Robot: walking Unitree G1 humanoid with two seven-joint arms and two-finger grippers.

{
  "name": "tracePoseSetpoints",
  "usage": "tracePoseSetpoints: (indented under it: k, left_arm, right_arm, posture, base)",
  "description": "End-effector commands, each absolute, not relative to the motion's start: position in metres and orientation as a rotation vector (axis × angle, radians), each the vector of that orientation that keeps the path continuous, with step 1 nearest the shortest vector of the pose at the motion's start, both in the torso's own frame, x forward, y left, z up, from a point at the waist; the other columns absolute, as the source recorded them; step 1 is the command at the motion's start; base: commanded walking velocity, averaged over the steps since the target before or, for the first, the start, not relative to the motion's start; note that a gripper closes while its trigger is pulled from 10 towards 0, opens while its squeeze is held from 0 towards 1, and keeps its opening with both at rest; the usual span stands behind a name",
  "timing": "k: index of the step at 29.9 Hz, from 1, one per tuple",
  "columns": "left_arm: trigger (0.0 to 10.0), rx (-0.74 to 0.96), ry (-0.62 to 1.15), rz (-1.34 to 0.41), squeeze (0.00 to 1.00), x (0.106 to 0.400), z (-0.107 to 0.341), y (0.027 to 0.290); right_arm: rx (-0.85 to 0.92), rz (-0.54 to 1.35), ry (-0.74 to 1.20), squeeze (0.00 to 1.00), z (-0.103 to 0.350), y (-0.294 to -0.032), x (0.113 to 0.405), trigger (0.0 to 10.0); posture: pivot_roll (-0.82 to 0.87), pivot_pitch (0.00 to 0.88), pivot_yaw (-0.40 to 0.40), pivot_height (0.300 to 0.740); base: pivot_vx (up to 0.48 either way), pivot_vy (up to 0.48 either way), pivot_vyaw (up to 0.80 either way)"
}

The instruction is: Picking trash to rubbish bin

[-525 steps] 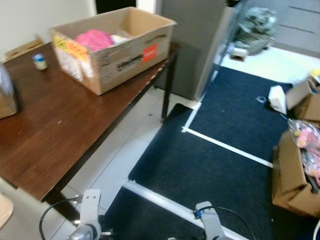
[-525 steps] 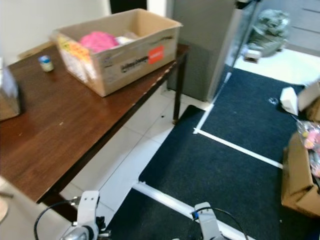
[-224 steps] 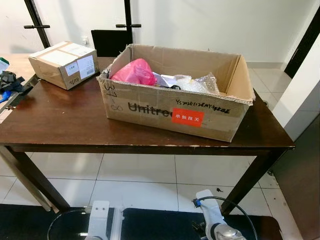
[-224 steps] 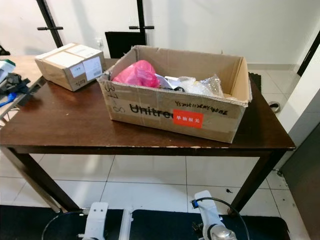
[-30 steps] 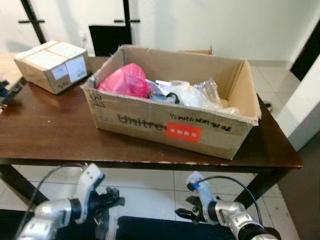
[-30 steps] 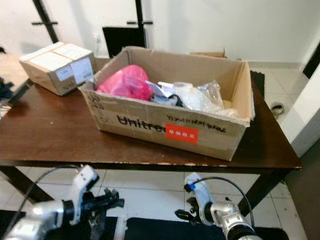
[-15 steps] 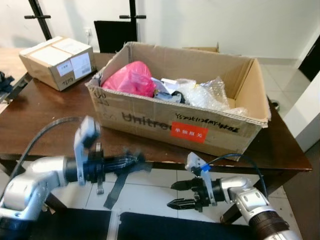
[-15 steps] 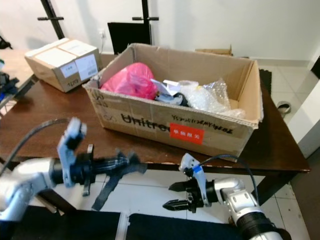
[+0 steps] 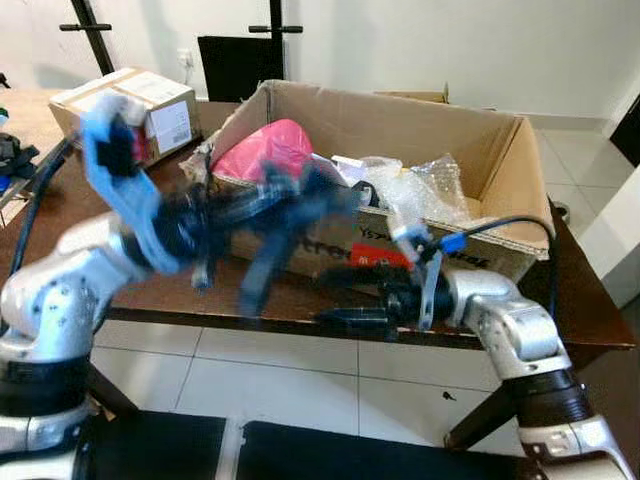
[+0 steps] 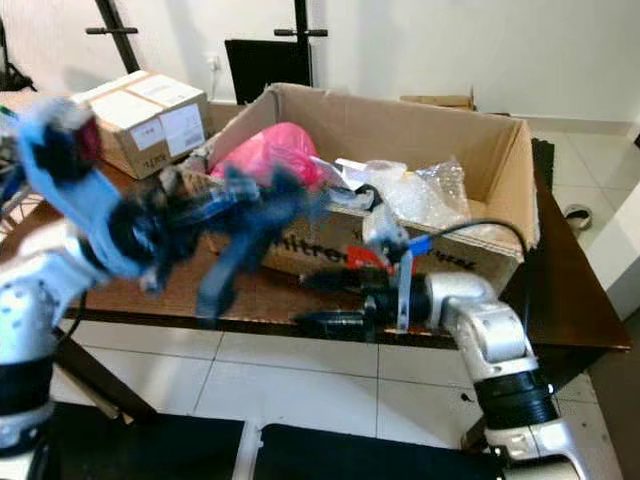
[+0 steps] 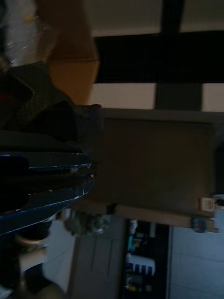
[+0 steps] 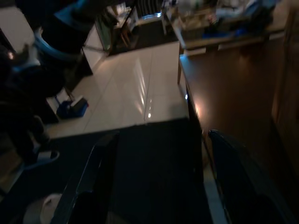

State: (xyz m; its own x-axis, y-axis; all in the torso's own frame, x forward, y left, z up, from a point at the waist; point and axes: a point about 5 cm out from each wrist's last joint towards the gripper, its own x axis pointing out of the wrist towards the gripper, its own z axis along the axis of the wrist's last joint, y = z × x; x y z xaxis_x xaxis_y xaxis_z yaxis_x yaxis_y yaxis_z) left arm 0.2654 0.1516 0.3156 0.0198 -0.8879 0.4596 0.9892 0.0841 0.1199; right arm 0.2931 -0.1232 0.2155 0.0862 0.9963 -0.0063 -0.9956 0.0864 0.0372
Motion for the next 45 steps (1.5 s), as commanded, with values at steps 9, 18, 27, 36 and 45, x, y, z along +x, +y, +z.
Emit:
tracePoseSetpoints:
  k: [9, 18, 27, 36, 45]
  left_arm:
    - [10.0, -0.03, -0.604, -0.823, 0.0, 0.342, 0.355, 0.161]
    - [10.0, 0.148, -0.433, -0.552, 0.0, 0.392, 0.321, 0.156]
    - [10.0, 0.234, -0.438, -0.534, 0.0, 0.411, 0.339, 0.126]
    - [10.0, 0.255, -0.387, -0.69, 0.0, 0.412, 0.344, 0.092]
    - [10.0, 0.143, -0.294, -0.76, 1.0, 0.413, 0.332, 0.072]
  right_arm:
    - [-0.07, 1.363, -0.262, 0.0, 0.289, -0.122, 0.303, 10.0]
    - [-0.175, 1.214, -0.286, 0.0, 0.301, -0.123, 0.314, 10.0]
    - [-0.261, 0.841, -0.253, 0.0, 0.307, -0.139, 0.349, 10.0]
    - [-0.254, 0.82, -0.256, 0.0, 0.311, -0.142, 0.34, 10.0]
    - [-0.28, 0.818, -0.253, 0.0, 0.314, -0.143, 0.336, 10.0]
  posture:
    - [-0.09, 0.075, 0.026, 0.74]
    - [-0.09, 0.079, 0.023, 0.74]
    - [-0.1, 0.127, 0.062, 0.74]
    - [-0.12, 0.172, 0.115, 0.74]
    - [-0.14, 0.198, 0.123, 0.74]
  base:
    - [0.0, 0.0, 0.0]
    - [0.0, 0.0, 0.0]
    - [0.0, 0.0, 0.0]
    - [0.0, 0.0, 0.0]
    - [0.0, 0.0, 0.0]
